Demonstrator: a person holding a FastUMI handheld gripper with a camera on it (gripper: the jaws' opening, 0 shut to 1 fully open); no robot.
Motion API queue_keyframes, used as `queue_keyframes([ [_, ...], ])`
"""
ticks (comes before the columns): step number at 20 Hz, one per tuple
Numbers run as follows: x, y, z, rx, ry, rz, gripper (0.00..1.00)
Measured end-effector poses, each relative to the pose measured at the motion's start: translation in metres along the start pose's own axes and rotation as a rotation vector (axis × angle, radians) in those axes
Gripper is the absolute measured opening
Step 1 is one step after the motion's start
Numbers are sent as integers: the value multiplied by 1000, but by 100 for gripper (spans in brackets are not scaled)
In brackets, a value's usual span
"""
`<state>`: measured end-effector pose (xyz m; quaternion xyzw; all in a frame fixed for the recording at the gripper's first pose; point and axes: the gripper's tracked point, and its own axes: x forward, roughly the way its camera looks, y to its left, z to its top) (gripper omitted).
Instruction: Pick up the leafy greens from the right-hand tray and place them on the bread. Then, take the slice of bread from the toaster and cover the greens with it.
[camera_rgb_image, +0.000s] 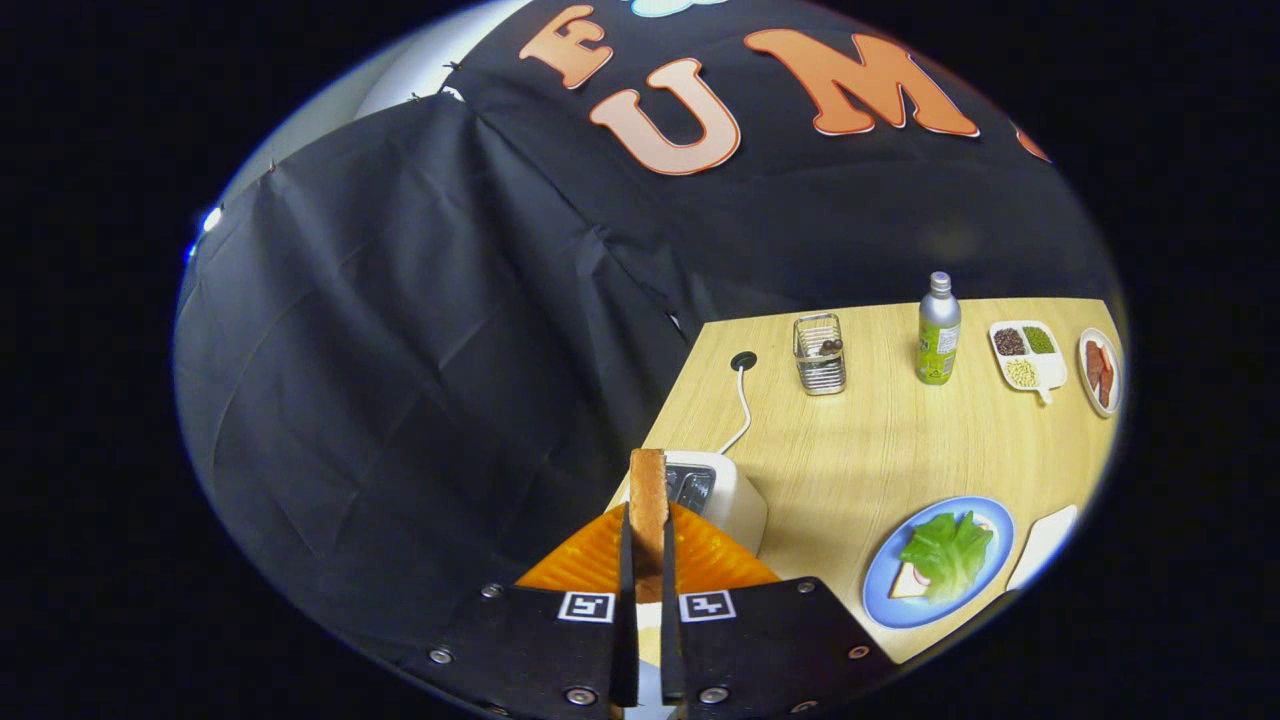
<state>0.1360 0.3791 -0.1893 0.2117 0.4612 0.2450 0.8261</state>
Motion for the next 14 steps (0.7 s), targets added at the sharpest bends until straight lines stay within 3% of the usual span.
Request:
queue_keyframes([
  [14,-67,-117,-29,88,-25,49,9],
])
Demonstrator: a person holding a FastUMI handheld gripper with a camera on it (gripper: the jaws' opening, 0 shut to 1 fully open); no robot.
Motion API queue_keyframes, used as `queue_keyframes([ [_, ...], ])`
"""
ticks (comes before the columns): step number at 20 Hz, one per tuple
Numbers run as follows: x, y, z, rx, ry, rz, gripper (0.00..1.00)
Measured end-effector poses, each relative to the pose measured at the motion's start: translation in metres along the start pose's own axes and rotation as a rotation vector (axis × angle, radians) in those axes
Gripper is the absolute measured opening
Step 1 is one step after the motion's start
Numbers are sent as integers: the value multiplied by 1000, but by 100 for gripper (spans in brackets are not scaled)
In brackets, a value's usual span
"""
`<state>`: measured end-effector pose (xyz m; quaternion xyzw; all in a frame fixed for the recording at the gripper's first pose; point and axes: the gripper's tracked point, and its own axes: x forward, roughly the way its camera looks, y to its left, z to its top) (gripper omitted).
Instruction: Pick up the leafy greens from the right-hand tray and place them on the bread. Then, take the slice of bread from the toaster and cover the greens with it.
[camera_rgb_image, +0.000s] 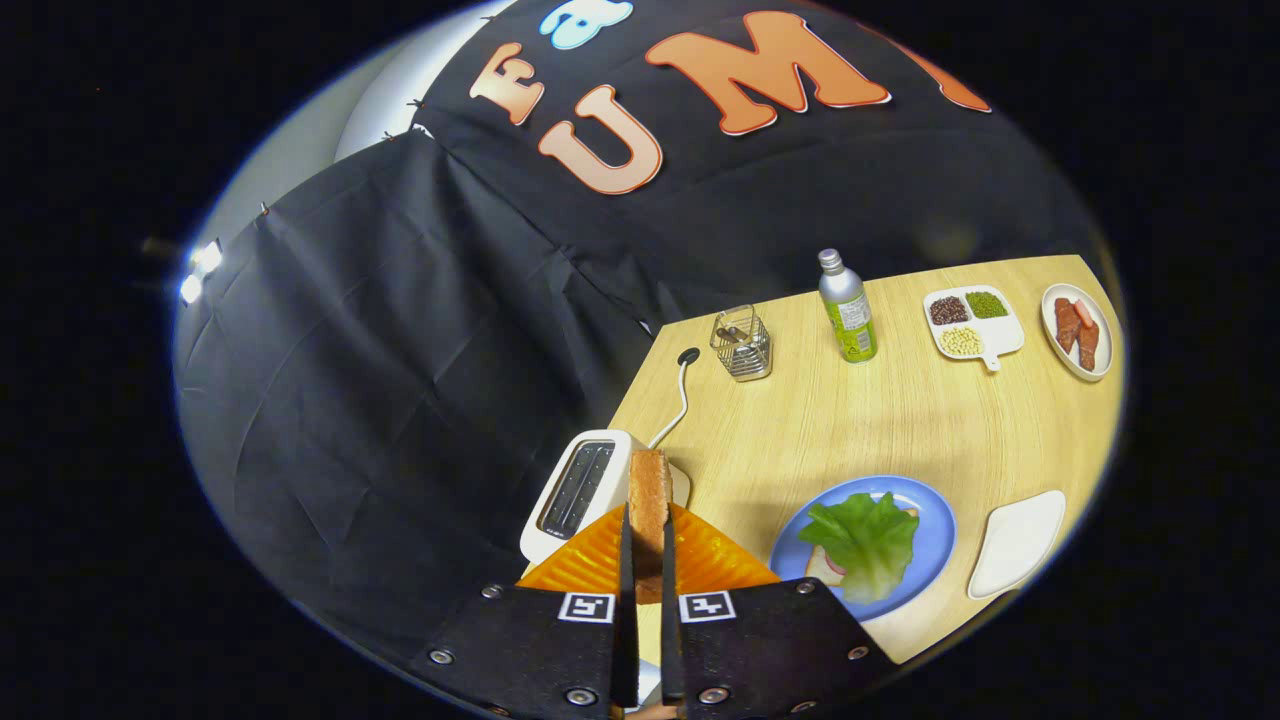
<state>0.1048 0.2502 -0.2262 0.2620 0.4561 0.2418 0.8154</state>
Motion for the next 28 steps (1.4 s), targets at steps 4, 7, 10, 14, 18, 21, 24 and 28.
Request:
queue_keyframes([
  [4,-5,-26,-12,32,-9,25,9],
  [7,-10,-44,-14,48,-32,35,9],
  [10,-12,-69,-26,74,-34,31,9],
  [14,-14,-95,-31,118,-40,33,9],
  [18,-10,-122,-31,173,-71,34,9],
  [21,-4,-135,-32,215,-88,53,9],
  [24,6,-154,-40,234,-95,41,9],
  [28,21,-174,-61,250,-66,-3,9],
])
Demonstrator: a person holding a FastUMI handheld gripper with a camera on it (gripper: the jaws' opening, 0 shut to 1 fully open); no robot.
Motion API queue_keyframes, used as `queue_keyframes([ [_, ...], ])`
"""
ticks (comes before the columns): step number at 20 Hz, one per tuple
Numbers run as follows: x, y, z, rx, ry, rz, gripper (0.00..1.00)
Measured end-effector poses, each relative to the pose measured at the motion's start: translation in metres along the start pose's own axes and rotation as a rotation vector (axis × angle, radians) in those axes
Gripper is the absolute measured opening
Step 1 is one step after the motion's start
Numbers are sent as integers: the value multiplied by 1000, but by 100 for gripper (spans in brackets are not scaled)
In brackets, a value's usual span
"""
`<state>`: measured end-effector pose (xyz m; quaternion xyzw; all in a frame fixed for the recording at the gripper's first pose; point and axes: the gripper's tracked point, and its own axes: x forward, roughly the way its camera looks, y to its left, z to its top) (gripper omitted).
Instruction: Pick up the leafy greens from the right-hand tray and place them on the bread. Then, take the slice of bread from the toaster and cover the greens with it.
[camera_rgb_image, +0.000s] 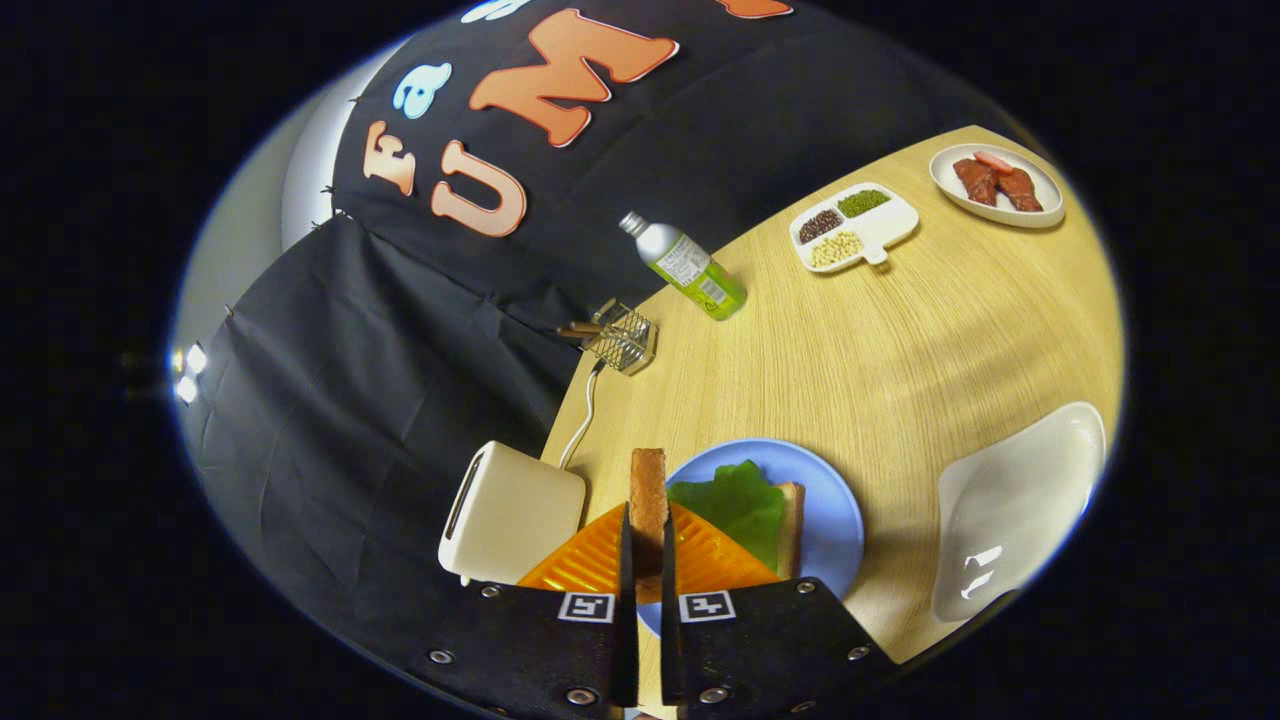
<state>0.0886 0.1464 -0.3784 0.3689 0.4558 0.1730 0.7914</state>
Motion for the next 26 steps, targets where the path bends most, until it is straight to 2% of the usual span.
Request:
queue_keyframes([
  [4,8,-16,-10,-4,8,-36,9],
  [11,17,-44,-28,-110,14,-140,12],
  [13,15,-51,-29,-173,10,-187,22],
  [14,15,-52,-31,-196,15,-198,35],
  [15,14,-52,-33,-207,19,-201,39],
  [16,11,-53,-32,-213,11,-218,49],
  [18,3,-51,-14,-264,-71,-247,61],
  [21,-22,-30,14,-325,-200,-253,70],
  [22,-43,-15,28,-346,-250,-249,75],
  [26,-81,10,63,-464,-448,-275,81],
])
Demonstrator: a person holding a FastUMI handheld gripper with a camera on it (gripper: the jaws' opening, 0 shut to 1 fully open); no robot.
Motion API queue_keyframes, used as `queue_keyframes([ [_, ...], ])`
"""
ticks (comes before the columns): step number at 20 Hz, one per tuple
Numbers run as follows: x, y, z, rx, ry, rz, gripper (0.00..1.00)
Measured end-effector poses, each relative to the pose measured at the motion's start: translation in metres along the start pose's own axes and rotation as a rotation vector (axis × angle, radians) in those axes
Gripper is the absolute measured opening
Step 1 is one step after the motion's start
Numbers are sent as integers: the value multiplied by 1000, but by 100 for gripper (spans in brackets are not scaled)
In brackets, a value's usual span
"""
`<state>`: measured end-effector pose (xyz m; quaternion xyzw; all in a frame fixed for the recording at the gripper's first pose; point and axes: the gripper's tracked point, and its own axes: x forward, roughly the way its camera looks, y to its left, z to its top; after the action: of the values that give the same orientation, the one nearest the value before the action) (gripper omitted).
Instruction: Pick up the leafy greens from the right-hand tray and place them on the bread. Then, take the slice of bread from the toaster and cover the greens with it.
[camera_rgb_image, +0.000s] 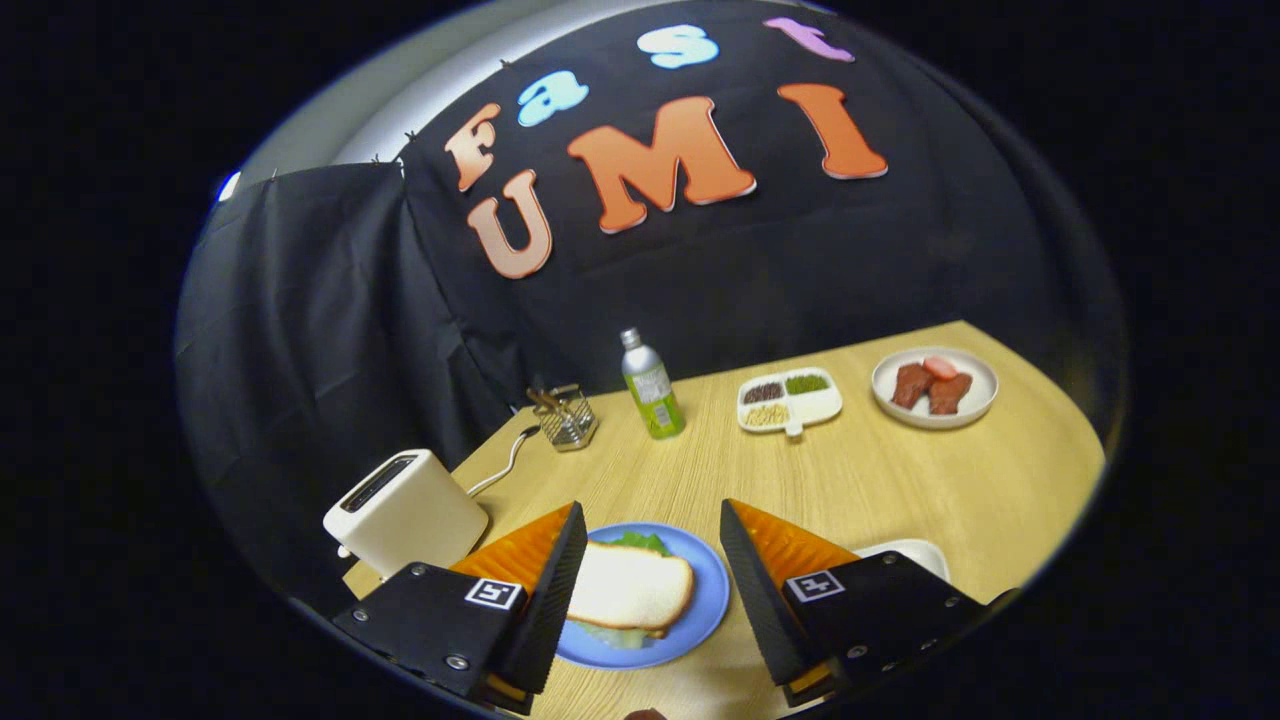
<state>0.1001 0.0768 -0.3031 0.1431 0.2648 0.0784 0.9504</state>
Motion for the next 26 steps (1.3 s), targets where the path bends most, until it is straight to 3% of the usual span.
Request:
queue_keyframes([
  [6,-58,6,79,-152,-220,-71,87],
  [12,-118,33,124,-254,-414,-95,90],
  [20,-179,51,141,-359,-484,-159,94],
  [26,-187,46,123,-295,-443,-162,96],
])
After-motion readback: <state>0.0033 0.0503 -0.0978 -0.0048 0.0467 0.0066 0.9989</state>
